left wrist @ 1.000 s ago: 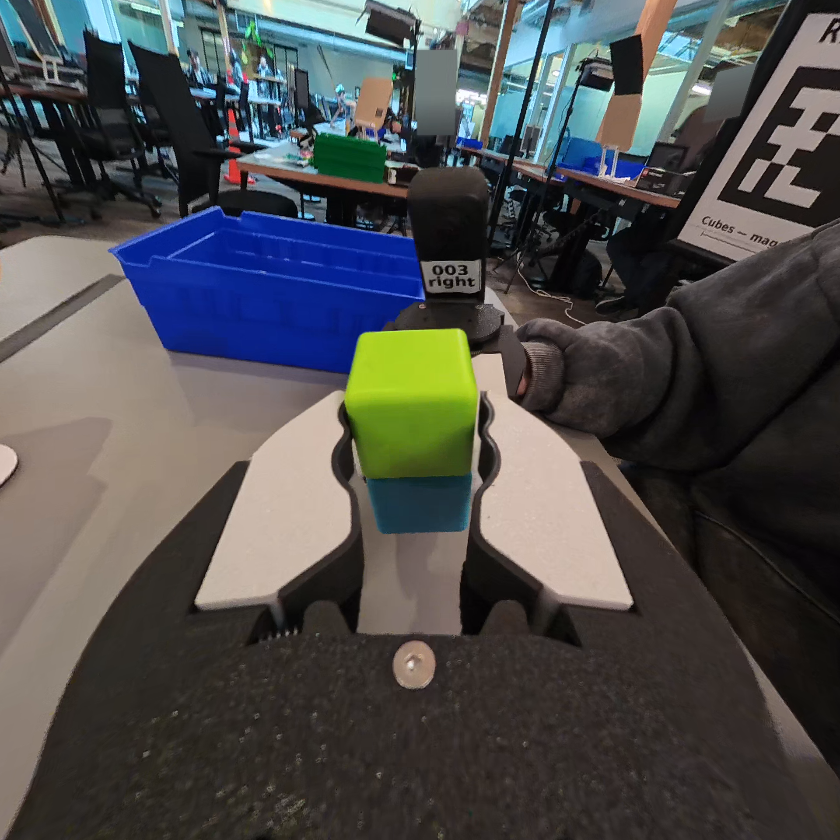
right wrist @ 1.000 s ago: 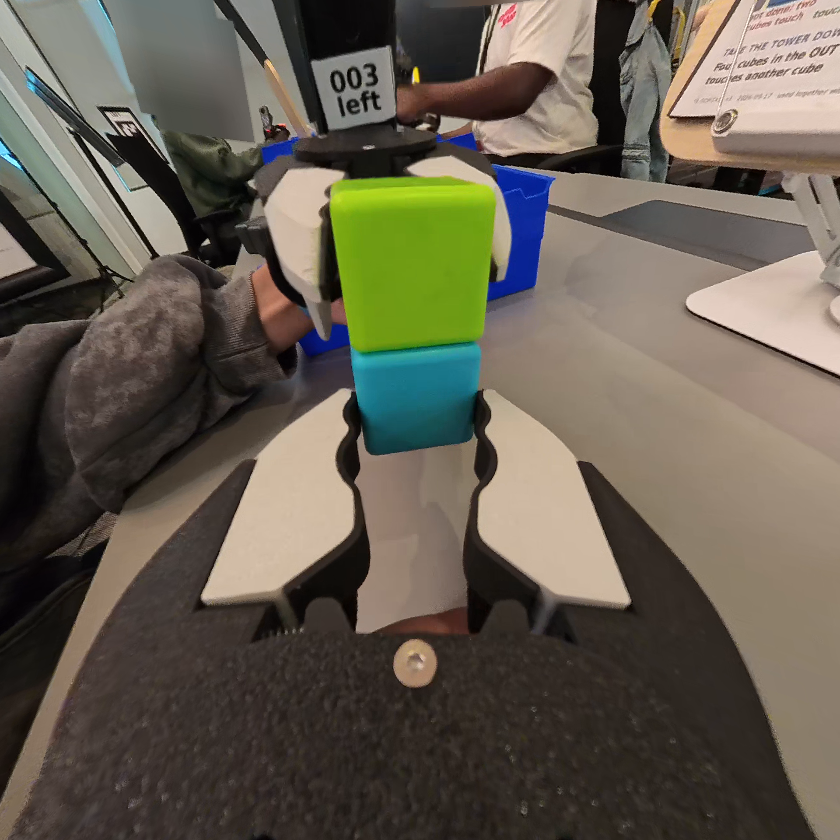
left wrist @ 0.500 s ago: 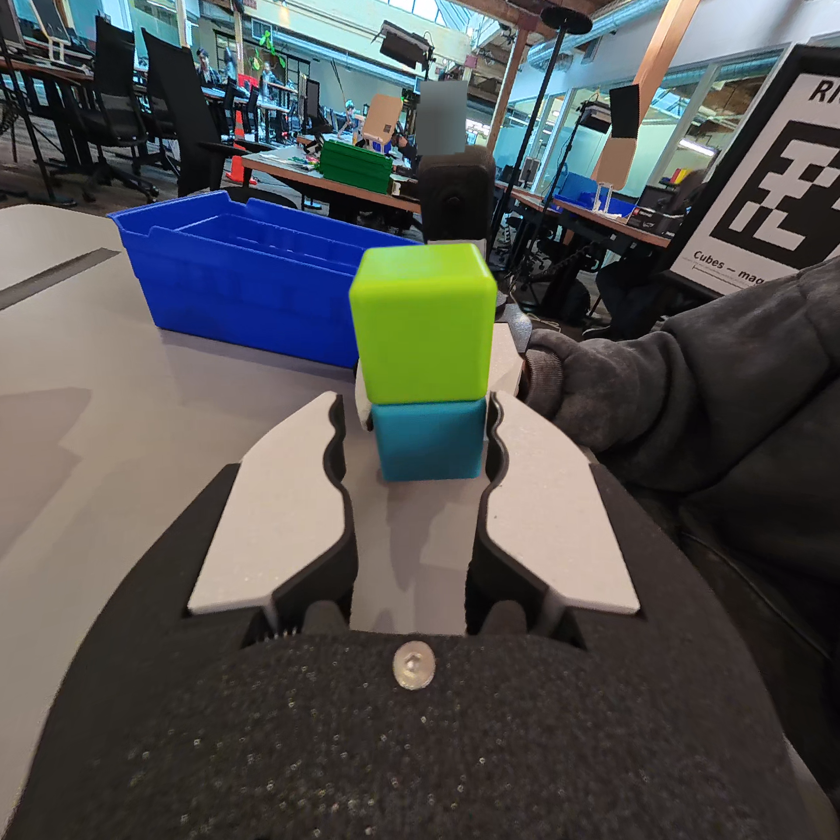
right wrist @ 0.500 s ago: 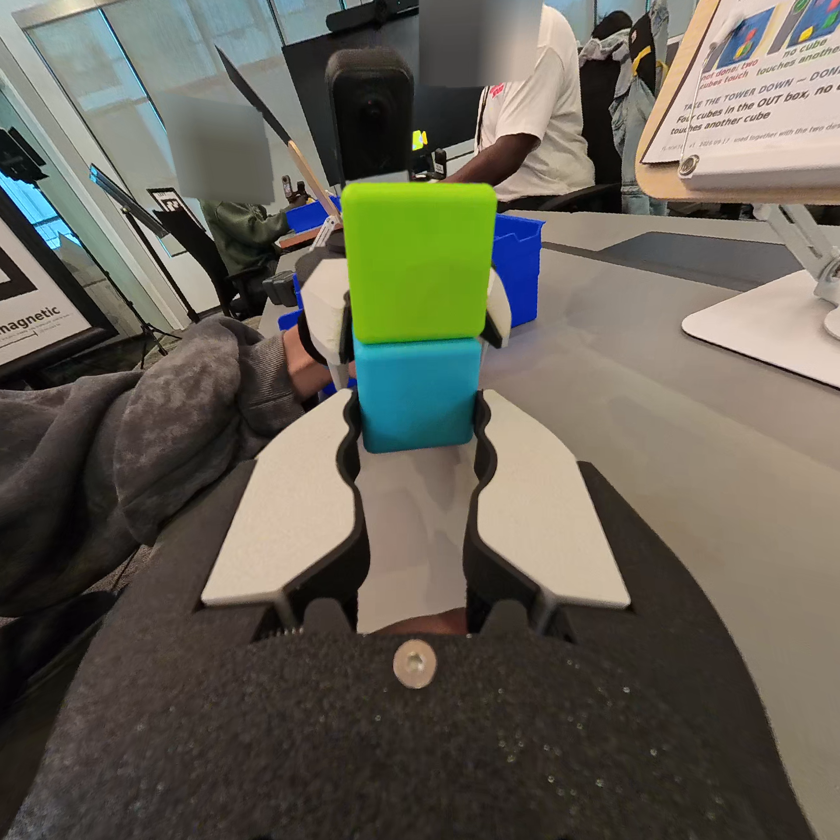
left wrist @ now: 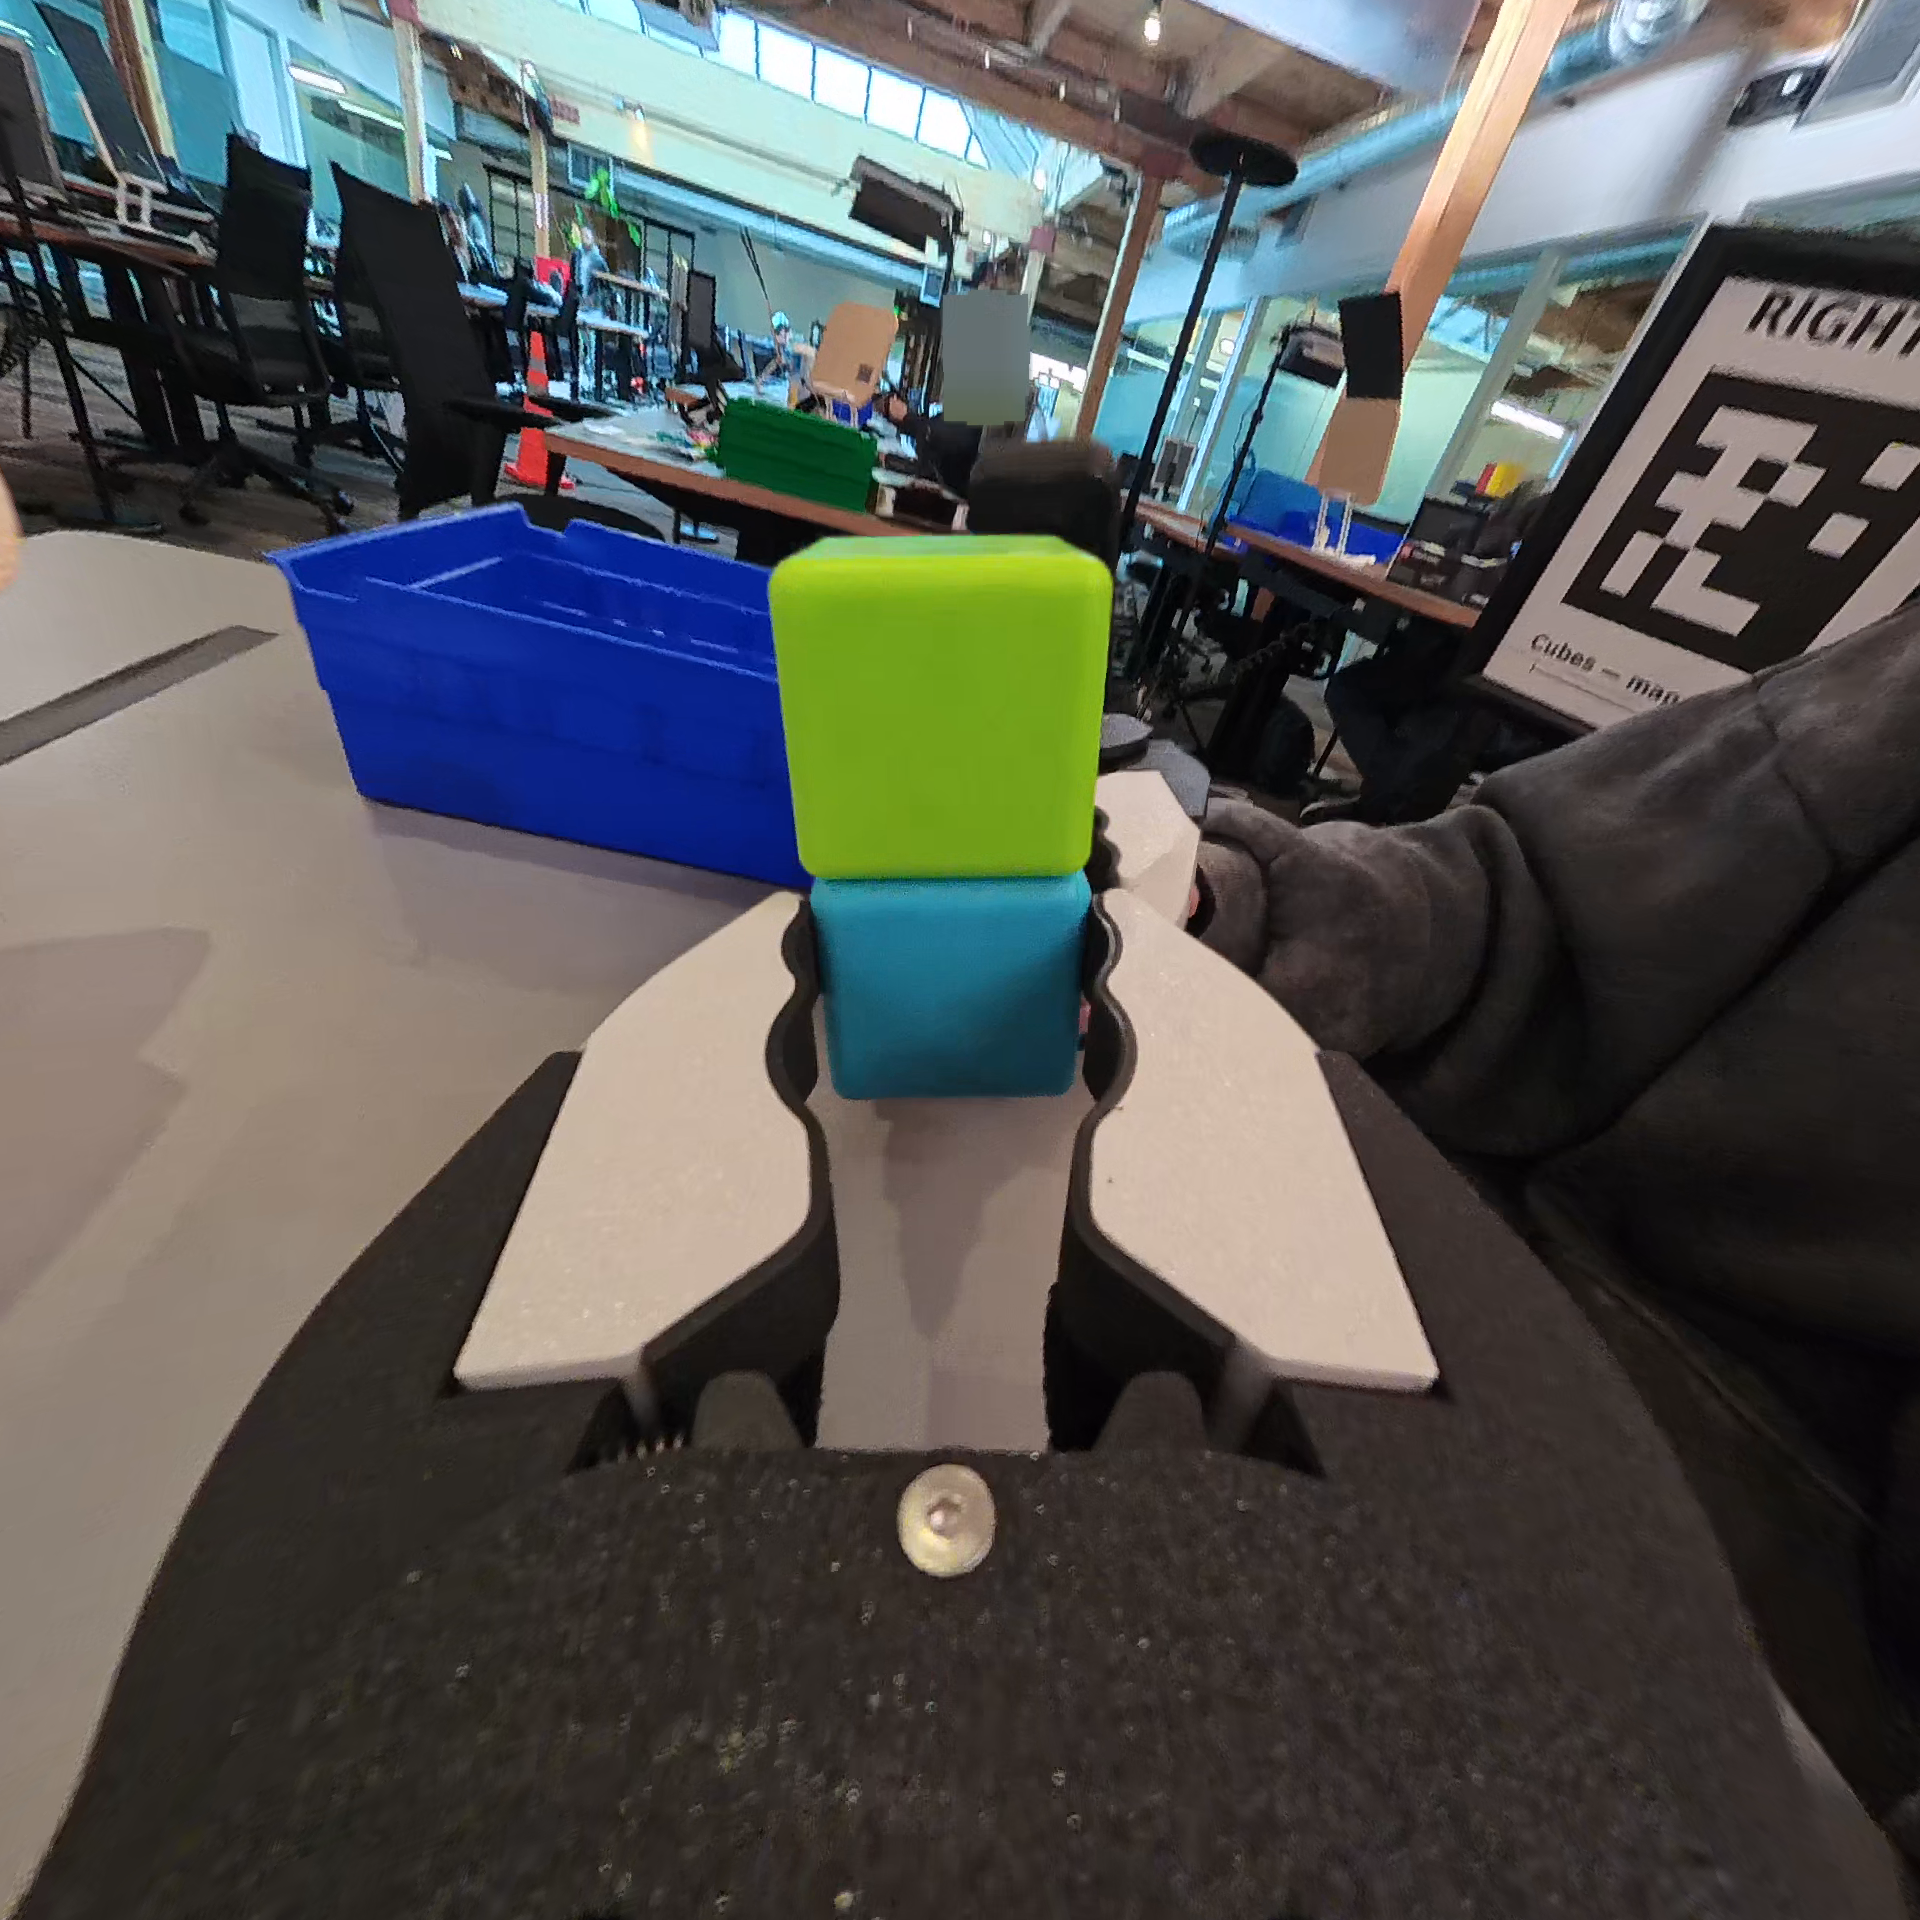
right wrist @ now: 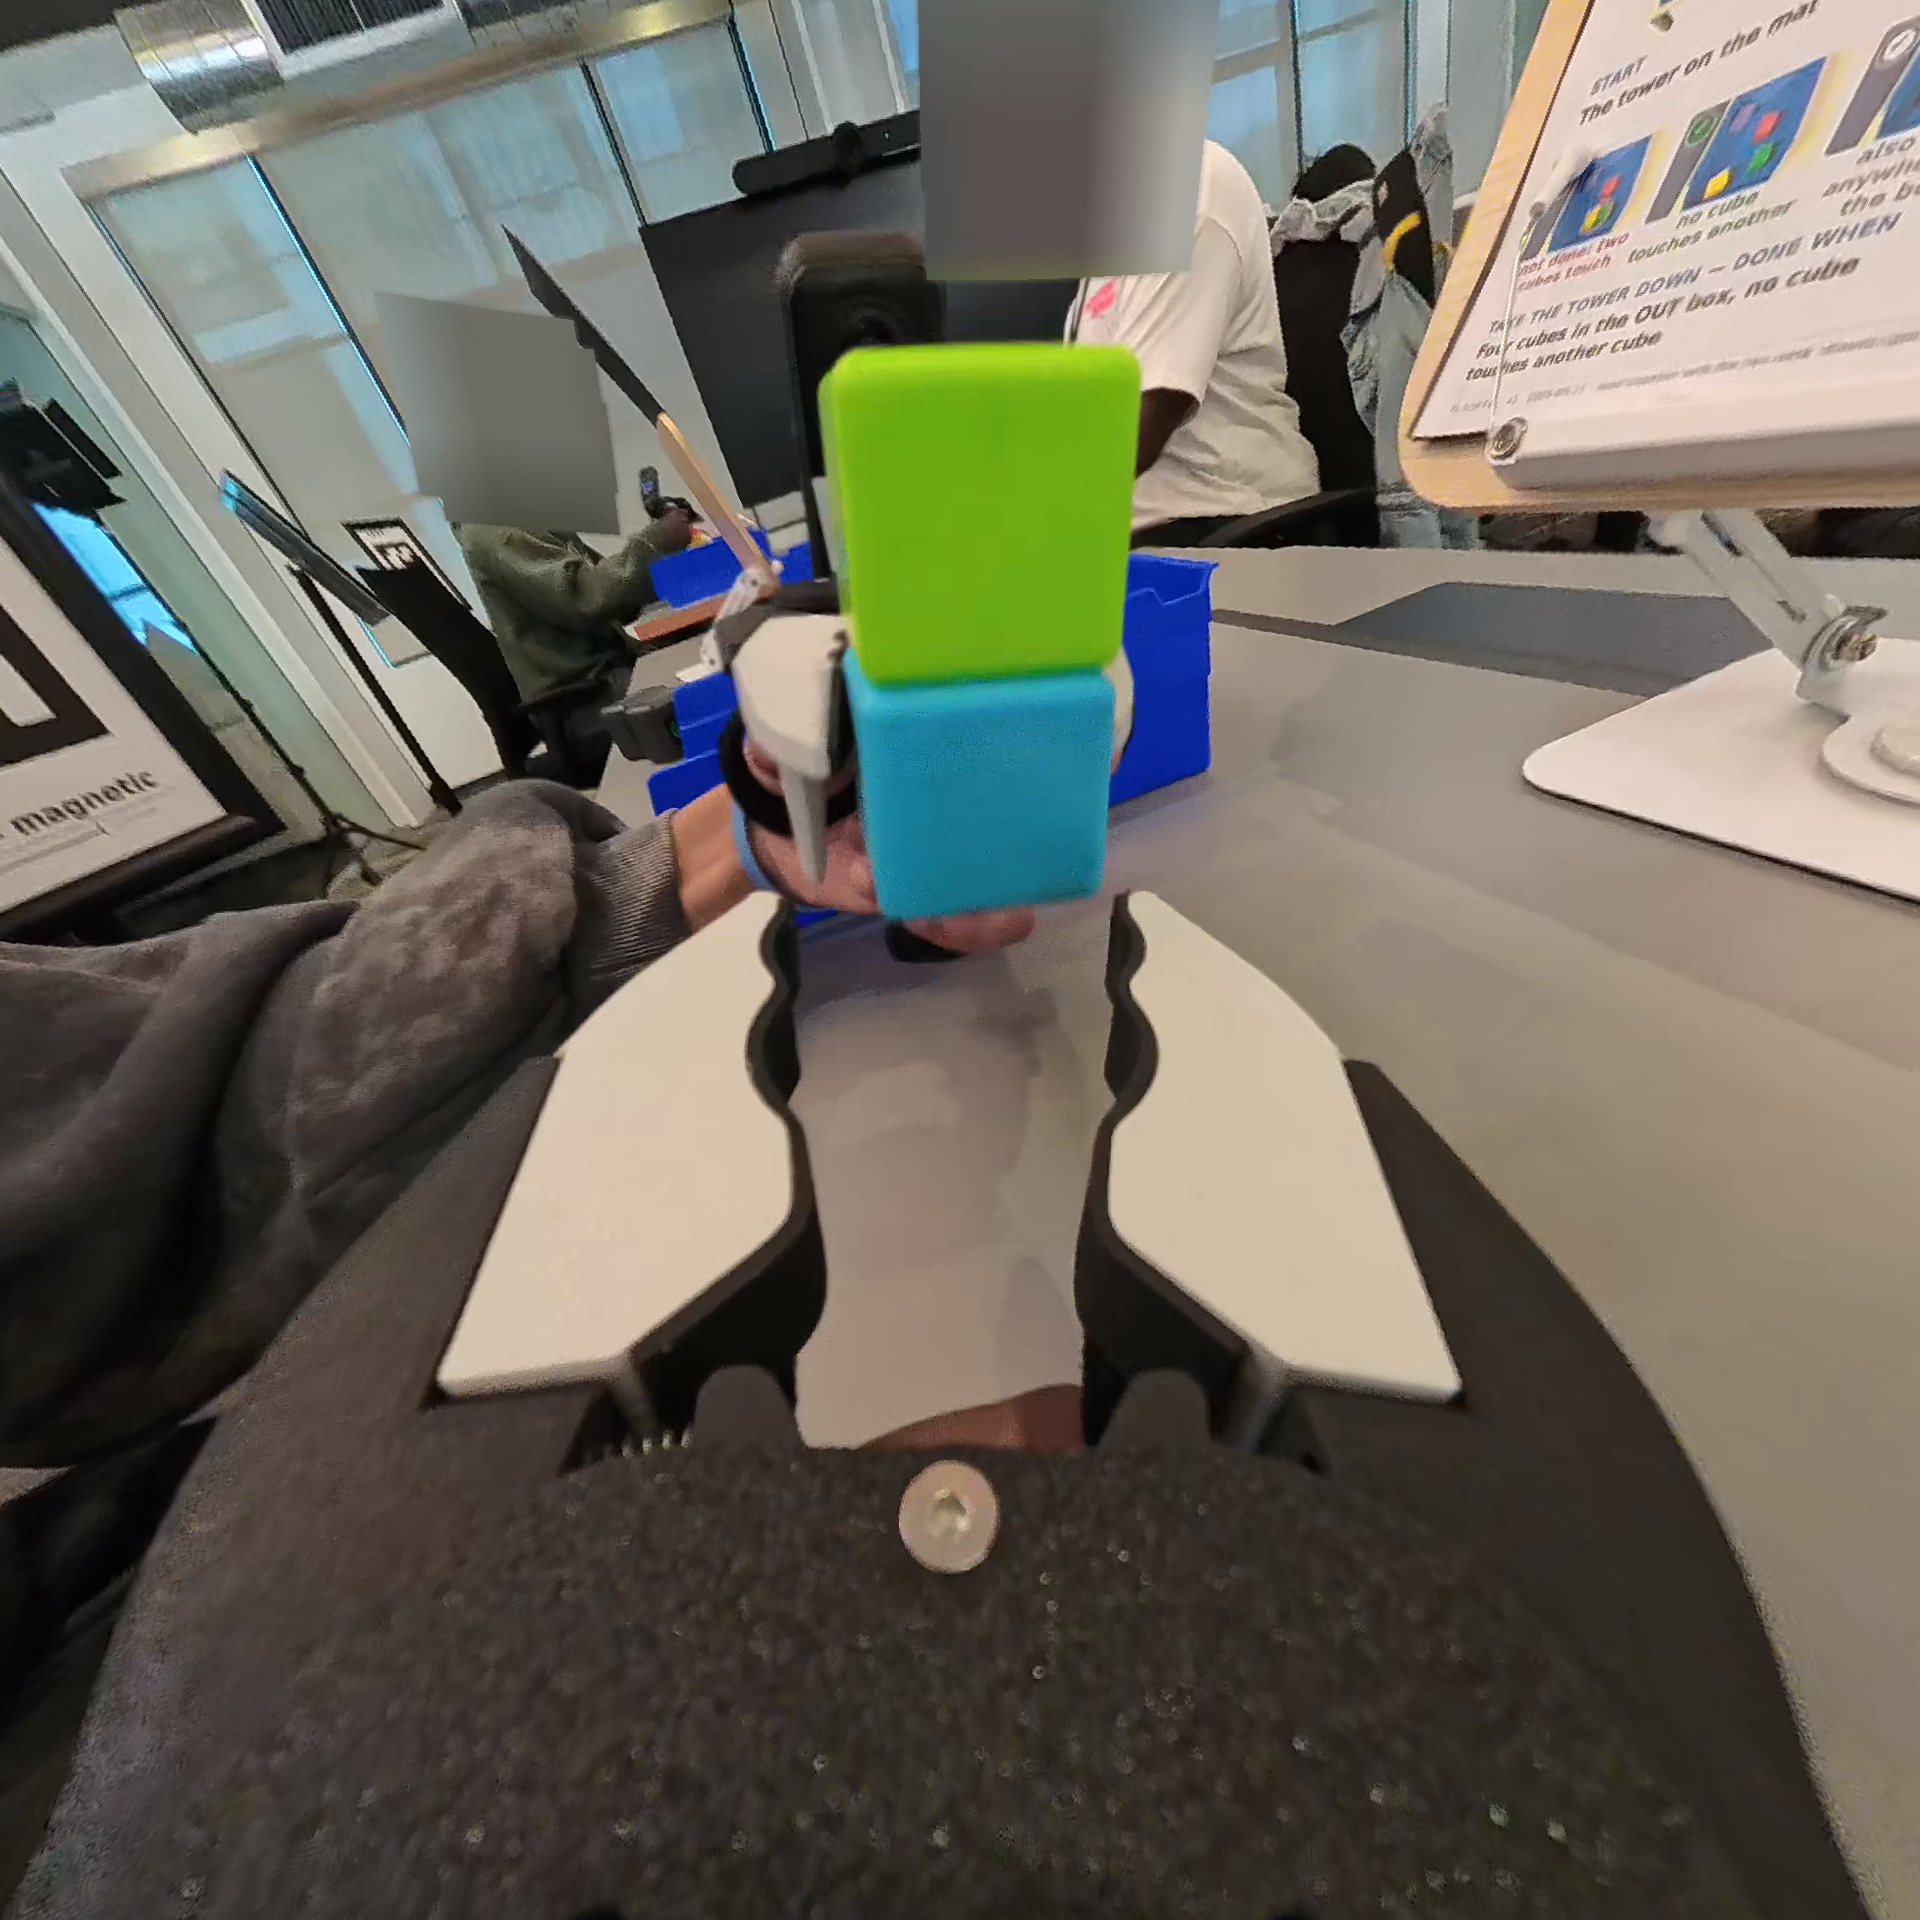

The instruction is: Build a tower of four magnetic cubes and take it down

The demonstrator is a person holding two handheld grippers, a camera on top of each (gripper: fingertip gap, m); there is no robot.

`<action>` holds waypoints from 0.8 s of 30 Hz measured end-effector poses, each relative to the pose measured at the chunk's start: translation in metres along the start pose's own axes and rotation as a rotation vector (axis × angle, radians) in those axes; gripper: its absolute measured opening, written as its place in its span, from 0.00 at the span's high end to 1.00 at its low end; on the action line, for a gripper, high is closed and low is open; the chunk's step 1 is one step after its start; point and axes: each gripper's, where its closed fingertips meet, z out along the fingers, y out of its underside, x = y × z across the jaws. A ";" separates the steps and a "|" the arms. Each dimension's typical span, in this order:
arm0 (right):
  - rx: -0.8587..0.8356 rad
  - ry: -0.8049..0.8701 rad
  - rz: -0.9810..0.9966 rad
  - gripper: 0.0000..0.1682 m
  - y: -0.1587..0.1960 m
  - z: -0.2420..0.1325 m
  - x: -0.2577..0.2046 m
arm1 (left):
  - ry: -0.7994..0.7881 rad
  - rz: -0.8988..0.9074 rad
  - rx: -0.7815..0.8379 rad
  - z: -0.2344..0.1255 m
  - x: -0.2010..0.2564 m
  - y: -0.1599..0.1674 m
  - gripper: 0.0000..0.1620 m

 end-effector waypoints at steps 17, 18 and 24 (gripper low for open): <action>0.001 -0.019 -0.099 0.52 -0.079 0.006 -0.008 | -0.032 0.117 0.054 -0.012 0.009 -0.021 0.70; -0.011 -0.039 -0.094 0.52 -0.078 0.015 -0.007 | -0.031 0.117 0.054 -0.012 0.010 -0.022 0.70; -0.004 -0.109 -0.094 0.59 -0.075 0.050 -0.014 | -0.038 0.086 0.056 -0.014 0.007 -0.023 0.70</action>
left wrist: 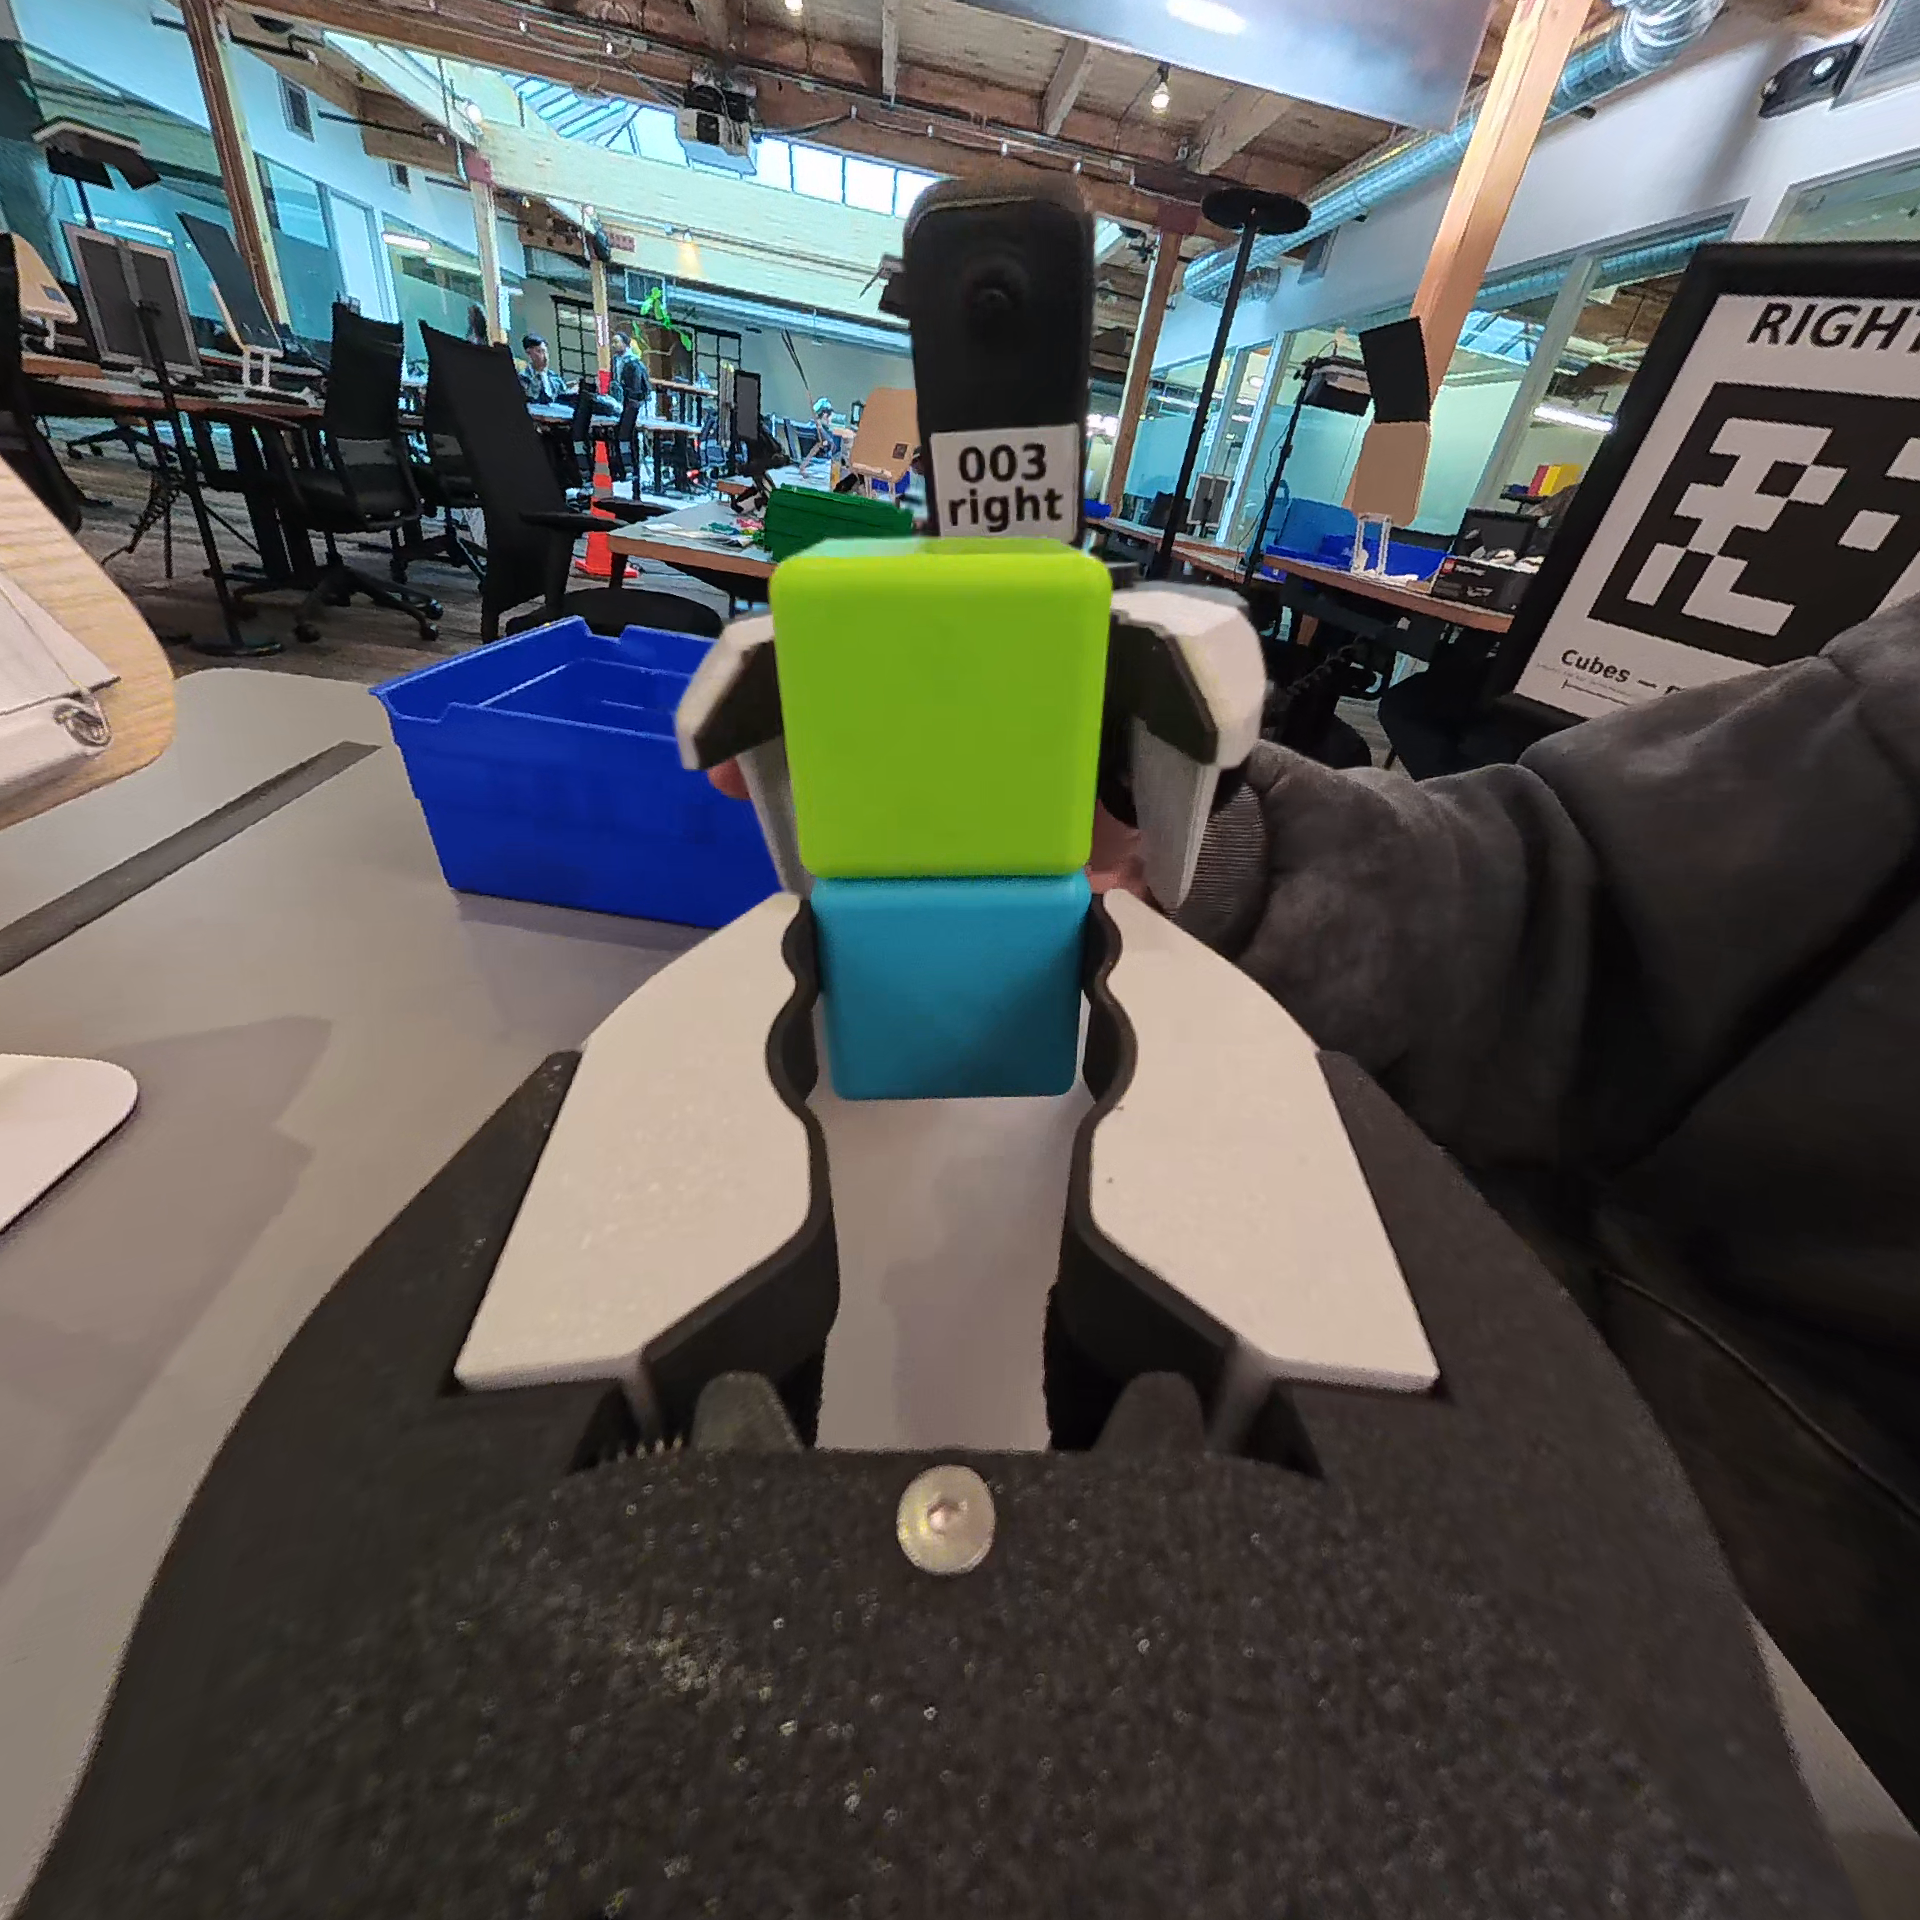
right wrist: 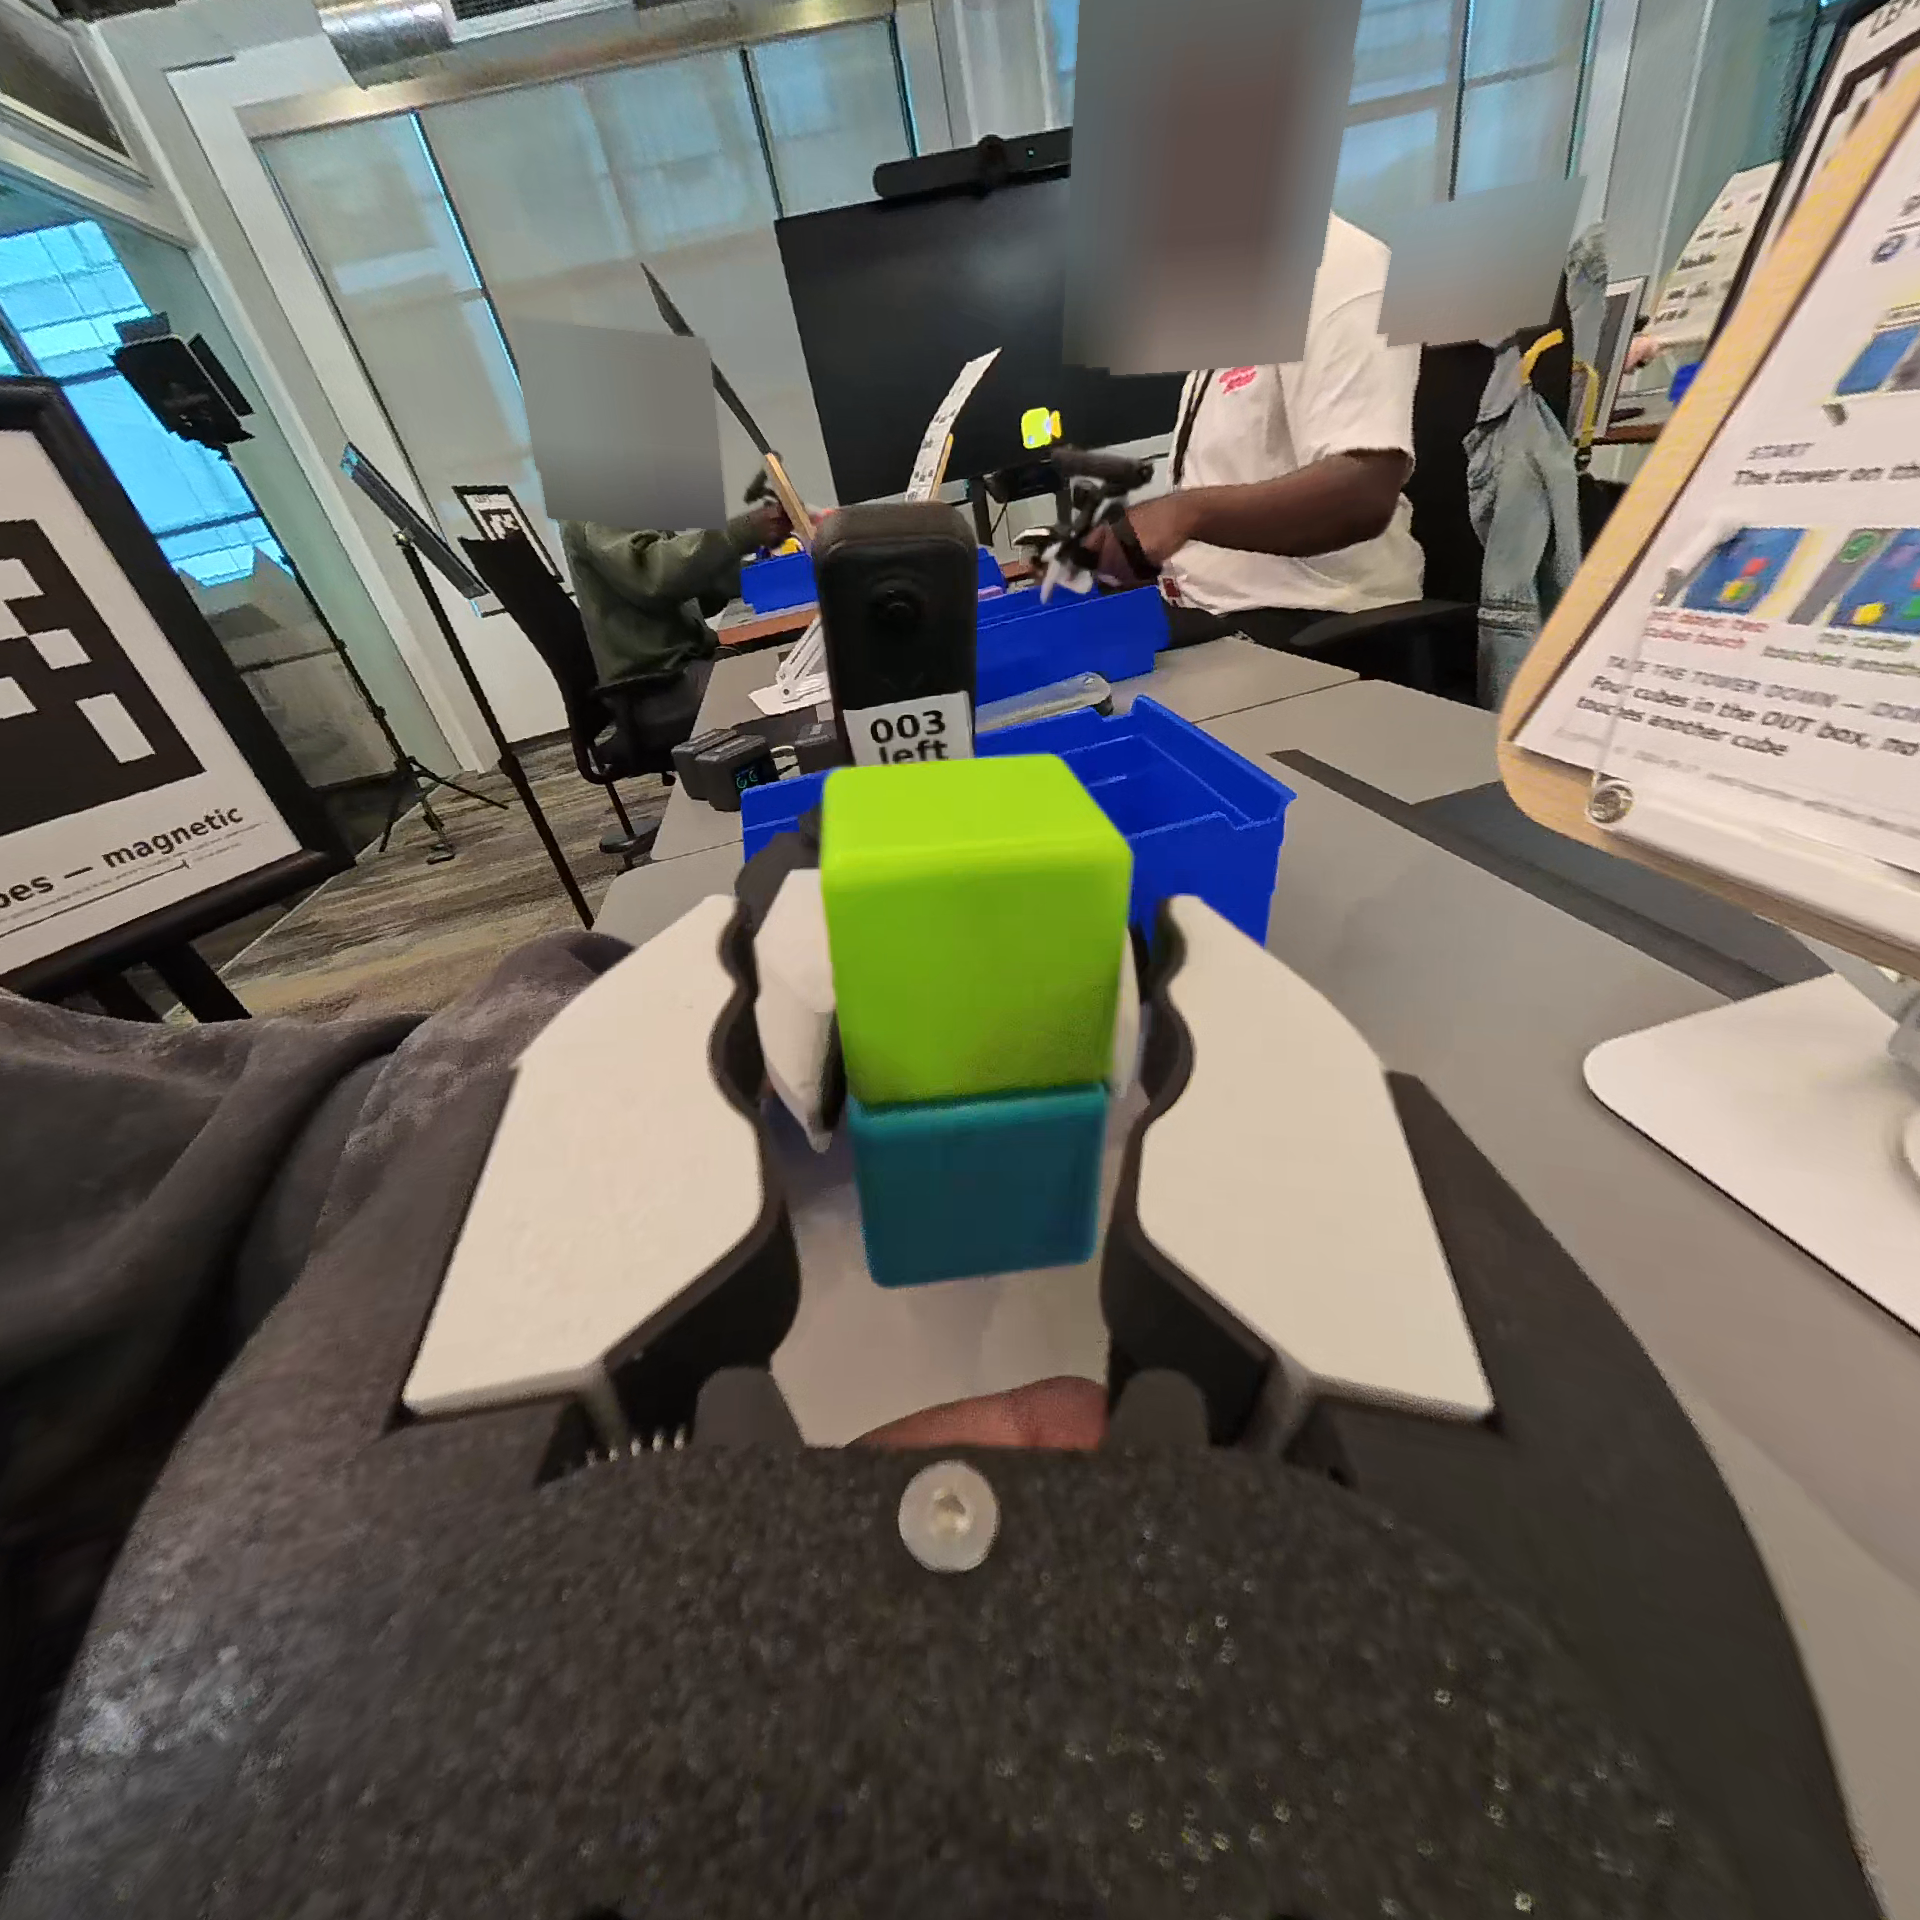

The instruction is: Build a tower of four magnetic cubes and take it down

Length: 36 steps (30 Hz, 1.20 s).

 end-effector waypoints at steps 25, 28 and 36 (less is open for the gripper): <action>-0.147 0.449 -0.171 0.70 -0.108 -0.139 -0.001 | -0.076 0.017 -0.112 0.010 -0.013 0.022 0.70; -0.328 0.691 -0.155 0.70 -0.095 -0.206 0.022 | -0.076 0.019 -0.135 0.014 -0.012 0.025 0.70; -0.785 0.987 0.204 0.70 0.014 -0.328 0.097 | -0.080 0.013 -0.152 0.017 -0.013 0.029 0.70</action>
